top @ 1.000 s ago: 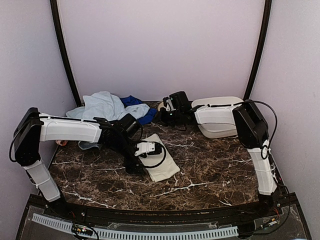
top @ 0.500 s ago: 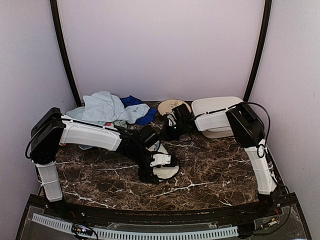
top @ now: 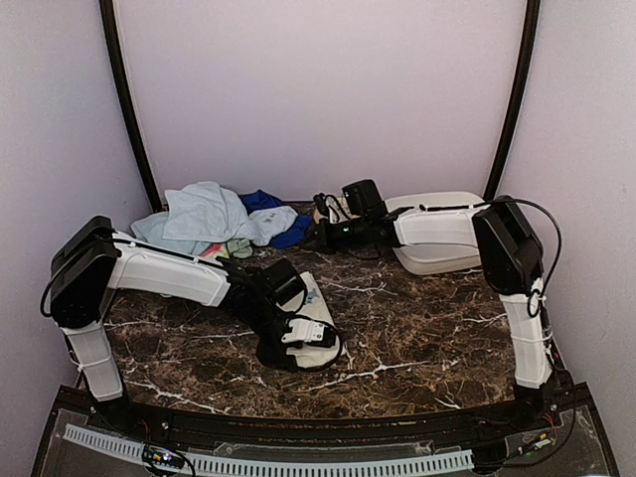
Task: Roll the towels
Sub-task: Smooth out the towel at the center of the board, then roll the towel at the center of the board.
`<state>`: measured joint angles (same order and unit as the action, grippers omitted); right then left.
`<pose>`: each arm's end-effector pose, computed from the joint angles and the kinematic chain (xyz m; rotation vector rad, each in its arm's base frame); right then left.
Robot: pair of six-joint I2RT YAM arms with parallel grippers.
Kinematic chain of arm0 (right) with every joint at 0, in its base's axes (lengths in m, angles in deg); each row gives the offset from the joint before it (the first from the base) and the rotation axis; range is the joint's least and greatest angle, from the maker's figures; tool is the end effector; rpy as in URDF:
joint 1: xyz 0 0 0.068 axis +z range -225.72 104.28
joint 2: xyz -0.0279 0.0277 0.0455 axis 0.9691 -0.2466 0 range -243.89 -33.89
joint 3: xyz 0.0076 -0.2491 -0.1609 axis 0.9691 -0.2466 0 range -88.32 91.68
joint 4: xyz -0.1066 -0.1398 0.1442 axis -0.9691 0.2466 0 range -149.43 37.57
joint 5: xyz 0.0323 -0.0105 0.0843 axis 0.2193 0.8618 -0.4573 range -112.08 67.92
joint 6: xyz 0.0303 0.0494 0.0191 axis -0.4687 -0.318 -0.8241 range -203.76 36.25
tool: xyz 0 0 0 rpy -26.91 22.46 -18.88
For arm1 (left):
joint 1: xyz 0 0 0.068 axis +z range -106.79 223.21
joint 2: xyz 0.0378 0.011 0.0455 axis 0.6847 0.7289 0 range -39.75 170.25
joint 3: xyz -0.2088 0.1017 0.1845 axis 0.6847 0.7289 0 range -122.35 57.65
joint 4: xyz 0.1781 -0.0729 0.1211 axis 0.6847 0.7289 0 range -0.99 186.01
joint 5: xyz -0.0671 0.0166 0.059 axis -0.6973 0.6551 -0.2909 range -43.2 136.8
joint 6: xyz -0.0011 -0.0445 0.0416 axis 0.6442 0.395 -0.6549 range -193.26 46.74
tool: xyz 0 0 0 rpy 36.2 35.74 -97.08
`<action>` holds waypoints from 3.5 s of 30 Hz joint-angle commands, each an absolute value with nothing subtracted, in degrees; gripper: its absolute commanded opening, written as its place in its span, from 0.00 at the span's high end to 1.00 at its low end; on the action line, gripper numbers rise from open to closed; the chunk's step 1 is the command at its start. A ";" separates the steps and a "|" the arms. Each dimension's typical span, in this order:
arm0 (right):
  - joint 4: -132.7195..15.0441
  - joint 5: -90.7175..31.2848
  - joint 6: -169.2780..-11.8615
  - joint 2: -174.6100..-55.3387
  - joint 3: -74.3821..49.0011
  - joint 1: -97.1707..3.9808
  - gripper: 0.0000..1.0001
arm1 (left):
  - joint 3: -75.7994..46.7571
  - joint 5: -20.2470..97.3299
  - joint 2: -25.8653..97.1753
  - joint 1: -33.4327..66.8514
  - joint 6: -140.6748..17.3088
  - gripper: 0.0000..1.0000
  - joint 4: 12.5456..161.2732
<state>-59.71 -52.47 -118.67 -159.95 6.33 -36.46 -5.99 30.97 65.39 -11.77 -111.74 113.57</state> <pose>0.3693 0.3317 0.2309 -0.4396 2.2843 1.2808 0.1844 -0.2847 0.1913 2.0444 1.8141 -0.4591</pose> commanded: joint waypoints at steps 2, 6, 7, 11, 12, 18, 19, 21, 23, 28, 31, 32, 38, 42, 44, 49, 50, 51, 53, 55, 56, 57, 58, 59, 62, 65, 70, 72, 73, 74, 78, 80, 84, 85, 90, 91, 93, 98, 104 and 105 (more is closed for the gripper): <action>-58.30 -61.28 -118.67 -167.77 9.10 -33.77 1.00 | -6.19 29.03 61.67 -10.65 -112.60 0.31 124.06; -55.67 -57.39 -117.09 -168.31 7.29 -34.01 1.00 | -8.81 24.18 57.33 -6.46 -110.24 0.16 127.19; -55.30 -56.31 -116.99 -168.04 6.35 -34.24 1.00 | -9.30 22.40 56.31 -4.13 -109.68 0.14 127.66; -57.70 -50.45 -117.29 -164.70 -0.12 -34.93 1.00 | -10.60 18.88 54.72 4.69 -109.76 0.12 130.77; -59.68 -49.48 -117.90 -163.26 -2.37 -35.02 1.00 | -10.39 19.29 54.49 5.90 -109.77 0.12 131.06; -66.79 -45.72 -120.69 -158.16 -10.21 -35.03 1.00 | -8.74 19.83 53.35 9.06 -108.74 0.13 127.98; -67.45 -45.42 -120.97 -157.77 -10.95 -35.11 1.00 | -8.91 19.51 53.66 9.33 -108.73 0.13 127.49; -69.07 -45.37 -120.87 -156.57 -12.04 -35.18 0.91 | -9.21 18.64 54.76 9.37 -109.63 0.13 127.17; -68.76 -44.40 -119.39 -154.84 -12.21 -35.50 0.85 | -9.89 17.42 56.43 9.24 -110.36 0.13 127.42; -65.11 -40.58 -112.36 -149.27 -12.99 -37.25 0.67 | -13.04 17.82 60.89 5.96 -112.87 0.17 129.25; -60.30 -36.48 -105.68 -145.19 -14.00 -37.31 0.66 | -14.52 16.75 62.48 4.85 -112.29 0.21 128.33; -59.55 -35.47 -103.34 -143.71 -14.95 -37.31 0.66 | -14.90 15.96 62.90 4.36 -111.78 0.24 127.96; -63.93 -34.48 -90.13 -128.09 -29.40 -36.27 0.63 | -13.02 12.85 62.89 0.89 -110.15 0.34 125.44; -64.11 -33.21 -77.54 -117.56 -38.67 -31.61 0.60 | -11.86 11.90 62.79 -0.29 -108.55 0.37 124.44; -62.85 -31.97 -72.28 -114.46 -41.60 -27.71 0.59 | -11.87 11.58 63.12 0.18 -106.87 0.38 123.89; -60.71 -27.03 -65.66 -112.14 -45.04 -17.58 0.60 | -10.09 13.83 63.81 1.98 -103.49 0.39 119.58; -60.27 -26.31 -64.71 -112.43 -45.15 -15.66 0.60 | -9.10 14.76 63.60 1.98 -103.30 0.38 118.52; -60.04 -25.43 -63.70 -112.90 -45.05 -13.90 0.60 | -8.07 15.40 63.45 1.91 -103.20 0.38 117.59; -59.95 -23.72 -61.76 -114.85 -44.69 -10.66 0.59 | -6.20 16.63 63.41 1.85 -103.04 0.36 116.10; -59.87 -22.44 -59.31 -117.47 -43.67 -7.63 0.60 | -4.90 17.72 63.75 1.95 -102.62 0.34 115.34; -59.65 -21.81 -57.96 -119.07 -42.95 -6.31 0.60 | -4.32 18.13 63.70 1.95 -102.35 0.34 114.89; -59.49 -21.16 -56.76 -120.68 -42.18 -5.16 0.60 | -3.80 18.57 63.63 1.97 -102.13 0.33 114.41; -59.48 -20.36 -55.45 -122.18 -41.35 -3.98 0.60 | -3.31 18.93 63.55 1.89 -101.95 0.33 114.07; -59.64 -19.77 -53.97 -123.60 -40.63 -3.37 0.61 | -2.98 19.29 63.47 1.91 -101.84 0.33 113.72; -60.42 -18.58 -51.01 -127.68 -38.71 -2.49 0.61 | -2.03 19.75 63.43 1.97 -101.40 0.32 113.08; -62.35 -16.29 -48.64 -130.74 -38.00 -2.38 0.63 | -1.42 20.50 63.38 1.91 -101.37 0.32 112.54; -65.66 -13.18 -46.80 -135.09 -37.55 -2.64 0.67 | -1.20 21.25 62.39 1.91 -101.79 0.26 112.38; -66.25 -12.79 -47.10 -136.28 -37.51 -2.84 0.69 | -1.01 21.29 61.56 2.07 -102.15 0.23 112.54; -66.58 -12.66 -47.40 -136.67 -37.54 -3.08 0.70 | -0.86 20.75 61.00 2.54 -102.25 0.21 112.74; -67.05 -12.63 -48.24 -136.99 -37.74 -3.28 0.71 | -0.64 19.79 60.32 3.24 -102.32 0.20 112.81; -67.17 -12.95 -51.59 -137.98 -37.50 -4.42 0.80 | 2.33 15.33 56.95 9.10 -103.02 0.17 110.63; -66.77 -13.70 -53.63 -138.19 -37.08 -5.05 0.85 | 3.93 12.64 54.98 12.04 -104.47 0.16 110.12; -64.54 -17.22 -58.79 -137.81 -34.95 -6.94 0.99 | 6.24 11.89 51.66 12.77 -107.38 0.16 110.58; -62.92 -19.02 -60.25 -137.78 -33.80 -7.62 1.00 | 6.55 13.07 51.57 12.72 -107.75 0.17 110.40; -54.99 -33.37 -70.55 -137.81 -26.98 -13.08 1.00 | 8.34 19.56 49.90 12.46 -114.71 0.20 112.35; -53.32 -37.00 -73.25 -138.36 -25.20 -14.60 1.00 | 8.74 19.08 48.90 12.45 -115.68 0.20 112.88; -49.64 -44.36 -77.81 -140.56 -21.96 -17.46 1.00 | 7.54 18.11 47.98 12.03 -115.56 0.22 114.96; -43.11 -56.68 -83.67 -146.13 -15.83 -21.48 1.00 | 6.84 23.23 47.23 6.23 -115.79 0.25 114.94; -39.75 -62.69 -86.00 -149.50 -13.53 -23.12 1.00 | 3.61 23.00 48.12 3.03 -114.80 0.26 116.00; -40.40 -63.18 -86.72 -149.40 -14.06 -23.34 1.00 | 3.21 22.94 48.57 2.56 -114.92 0.26 115.81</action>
<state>-42.88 -55.94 -82.61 -149.31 -14.28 -22.66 5.86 22.40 48.71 3.51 -114.23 113.92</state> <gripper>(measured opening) 0.008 0.740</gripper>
